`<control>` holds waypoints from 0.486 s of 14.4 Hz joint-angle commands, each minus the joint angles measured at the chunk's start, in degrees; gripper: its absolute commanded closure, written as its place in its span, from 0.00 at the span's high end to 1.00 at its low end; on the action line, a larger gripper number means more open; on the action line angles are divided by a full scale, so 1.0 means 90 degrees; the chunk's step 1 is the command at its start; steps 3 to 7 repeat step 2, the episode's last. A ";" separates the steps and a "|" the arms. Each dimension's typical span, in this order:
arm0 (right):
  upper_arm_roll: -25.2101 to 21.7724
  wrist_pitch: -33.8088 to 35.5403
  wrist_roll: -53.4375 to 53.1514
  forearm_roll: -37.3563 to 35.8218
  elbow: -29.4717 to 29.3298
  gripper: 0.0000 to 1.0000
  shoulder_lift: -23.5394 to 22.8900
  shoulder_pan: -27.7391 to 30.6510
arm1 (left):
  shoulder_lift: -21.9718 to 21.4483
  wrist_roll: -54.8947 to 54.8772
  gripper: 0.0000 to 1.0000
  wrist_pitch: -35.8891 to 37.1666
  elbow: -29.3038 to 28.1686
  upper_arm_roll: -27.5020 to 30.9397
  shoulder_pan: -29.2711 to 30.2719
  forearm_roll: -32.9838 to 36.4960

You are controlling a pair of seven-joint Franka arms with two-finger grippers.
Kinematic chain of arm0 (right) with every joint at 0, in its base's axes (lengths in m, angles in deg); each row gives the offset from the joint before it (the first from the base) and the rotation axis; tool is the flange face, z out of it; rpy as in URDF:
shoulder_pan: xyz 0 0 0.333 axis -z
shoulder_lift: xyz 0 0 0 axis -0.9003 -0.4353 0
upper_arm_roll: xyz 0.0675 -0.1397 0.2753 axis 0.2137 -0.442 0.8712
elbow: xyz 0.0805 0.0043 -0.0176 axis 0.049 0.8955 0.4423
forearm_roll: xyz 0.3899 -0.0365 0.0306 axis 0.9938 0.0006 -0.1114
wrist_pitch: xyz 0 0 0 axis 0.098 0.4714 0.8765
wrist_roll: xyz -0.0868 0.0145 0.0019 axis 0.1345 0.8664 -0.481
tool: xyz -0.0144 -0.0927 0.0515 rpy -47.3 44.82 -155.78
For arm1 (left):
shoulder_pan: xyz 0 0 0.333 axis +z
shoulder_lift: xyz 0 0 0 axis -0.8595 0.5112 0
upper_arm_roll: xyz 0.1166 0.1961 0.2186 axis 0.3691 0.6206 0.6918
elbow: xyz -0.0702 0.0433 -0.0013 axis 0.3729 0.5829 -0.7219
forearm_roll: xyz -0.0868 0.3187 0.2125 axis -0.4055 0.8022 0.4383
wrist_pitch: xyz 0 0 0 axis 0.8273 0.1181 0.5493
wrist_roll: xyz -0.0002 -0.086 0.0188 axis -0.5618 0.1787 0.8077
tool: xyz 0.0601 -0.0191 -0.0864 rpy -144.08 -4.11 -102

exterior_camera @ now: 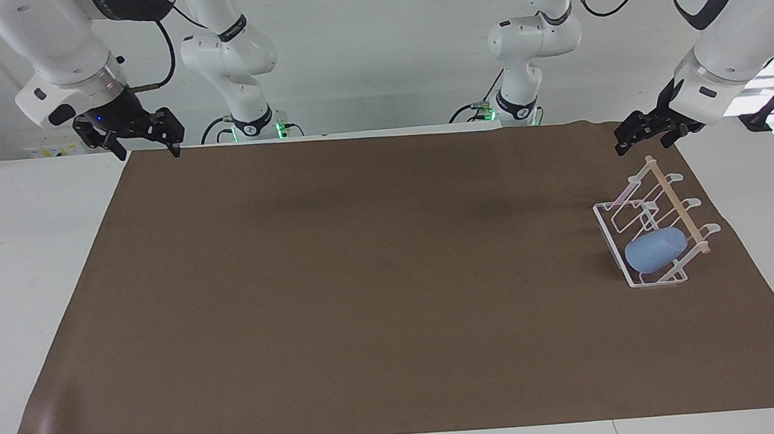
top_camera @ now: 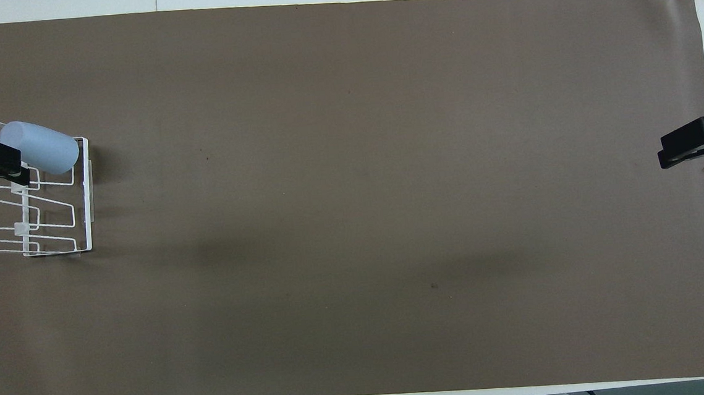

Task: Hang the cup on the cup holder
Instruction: 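Release the cup and withdraw the left gripper from the rack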

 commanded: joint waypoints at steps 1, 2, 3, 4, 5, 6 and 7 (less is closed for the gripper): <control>0.0003 0.0005 0.0117 0.0130 0.0160 0.99 0.0150 0.0046 | 0.0203 -0.0116 1.00 0.0257 0.0376 0.0009 -0.0141 -0.0065; 0.0003 0.0005 0.0117 0.0130 0.0160 0.99 0.0150 0.0046 | 0.0203 -0.0116 1.00 0.0170 0.0366 0.0009 -0.0200 -0.0045; 0.0003 0.0005 0.0117 0.0130 0.0160 0.99 0.0150 0.0046 | 0.0203 -0.0116 1.00 0.0170 0.0366 0.0009 -0.0200 -0.0045; 0.0003 0.0005 0.0117 0.0130 0.0160 0.99 0.0150 0.0046 | 0.0203 -0.0116 1.00 0.0170 0.0366 0.0009 -0.0200 -0.0045; 0.0003 0.0005 0.0117 0.0130 0.0160 0.99 0.0150 0.0046 | 0.0203 -0.0116 1.00 0.0170 0.0366 0.0009 -0.0200 -0.0045; 0.0003 0.0005 0.0117 0.0130 0.0160 0.99 0.0150 0.0046 | 0.0203 -0.0116 1.00 0.0170 0.0366 0.0009 -0.0200 -0.0045; 0.0003 0.0005 0.0117 0.0130 0.0160 0.99 0.0150 0.0046 | 0.0203 -0.0116 1.00 0.0170 0.0366 0.0009 -0.0200 -0.0045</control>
